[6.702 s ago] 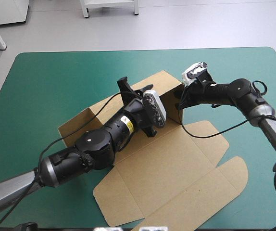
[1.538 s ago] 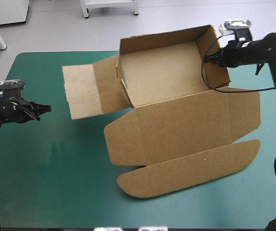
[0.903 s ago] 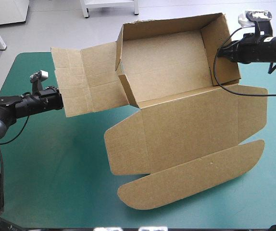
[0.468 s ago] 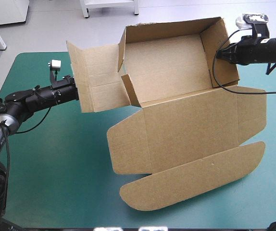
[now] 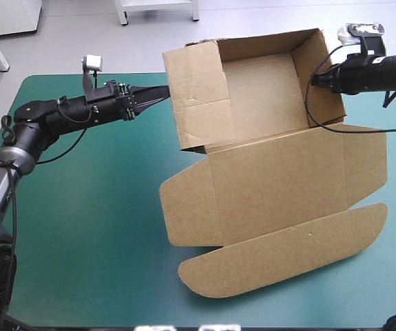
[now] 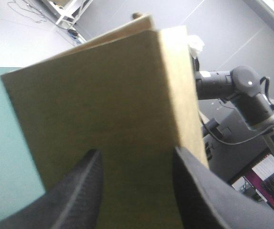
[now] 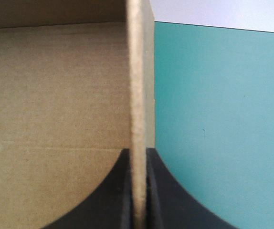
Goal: Fold the box
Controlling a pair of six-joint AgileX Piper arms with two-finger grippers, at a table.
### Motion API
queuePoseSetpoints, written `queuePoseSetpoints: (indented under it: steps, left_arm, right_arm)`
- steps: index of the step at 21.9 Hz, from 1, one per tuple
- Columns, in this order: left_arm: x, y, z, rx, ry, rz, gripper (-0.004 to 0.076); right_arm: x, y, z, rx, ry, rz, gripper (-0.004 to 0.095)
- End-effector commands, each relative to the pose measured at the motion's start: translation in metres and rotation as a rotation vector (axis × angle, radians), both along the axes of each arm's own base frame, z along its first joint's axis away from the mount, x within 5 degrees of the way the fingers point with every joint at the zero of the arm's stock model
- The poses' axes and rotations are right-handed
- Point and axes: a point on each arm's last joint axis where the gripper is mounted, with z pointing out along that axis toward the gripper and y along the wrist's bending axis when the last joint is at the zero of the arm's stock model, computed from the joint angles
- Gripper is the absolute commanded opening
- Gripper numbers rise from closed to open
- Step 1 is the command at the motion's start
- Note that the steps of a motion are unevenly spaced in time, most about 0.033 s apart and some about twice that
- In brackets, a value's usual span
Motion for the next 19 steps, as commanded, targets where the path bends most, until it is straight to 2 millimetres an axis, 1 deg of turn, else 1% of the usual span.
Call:
queuePoseSetpoints:
  steps: [1, 2, 5, 8, 10, 13, 14, 17, 19]
  left_arm:
    - [-0.022, -0.013, 0.041, -0.119, -0.078, -0.112, 0.0341]
    - [-0.021, -0.018, 0.041, -0.075, -0.043, -0.094, 0.0341]
    - [-0.02, -0.028, 0.034, 0.068, -0.026, -0.071, 0.0341]
    - [-0.021, -0.04, 0.035, 0.104, -0.022, -0.05, 0.0341]
    - [-0.019, -0.044, 0.034, 0.124, -0.004, -0.017, 0.0341]
    - [-0.016, -0.05, 0.029, 0.264, 0.012, 0.049, 0.0341]
    - [-0.015, -0.052, 0.028, 0.293, 0.002, 0.072, 0.0341]
    - [-0.015, -0.055, 0.035, 0.293, -0.011, 0.102, 0.0341]
    - [-0.014, -0.055, 0.037, 0.35, -0.026, 0.137, 0.0341]
  right_arm:
    - [-0.012, 0.001, 0.03, 0.057, -0.116, -0.03, -0.0017]
    - [-0.012, 0.001, 0.03, 0.058, -0.116, -0.032, -0.0017]
    - [-0.012, 0.001, 0.03, 0.062, -0.114, -0.034, -0.0017]
    - [-0.012, 0.001, 0.03, 0.084, -0.103, -0.051, -0.0017]
    - [-0.012, 0.001, 0.03, 0.098, -0.099, -0.063, -0.0016]
    - [-0.011, 0.001, 0.031, 0.13, -0.088, -0.094, -0.0011]
    - [-0.011, 0.004, 0.031, 0.136, -0.087, -0.094, -0.0011]
    - [-0.01, 0.016, 0.028, 0.098, -0.077, -0.103, -0.0011]
    - [-0.008, 0.026, 0.03, 0.105, -0.09, -0.108, -0.0011]
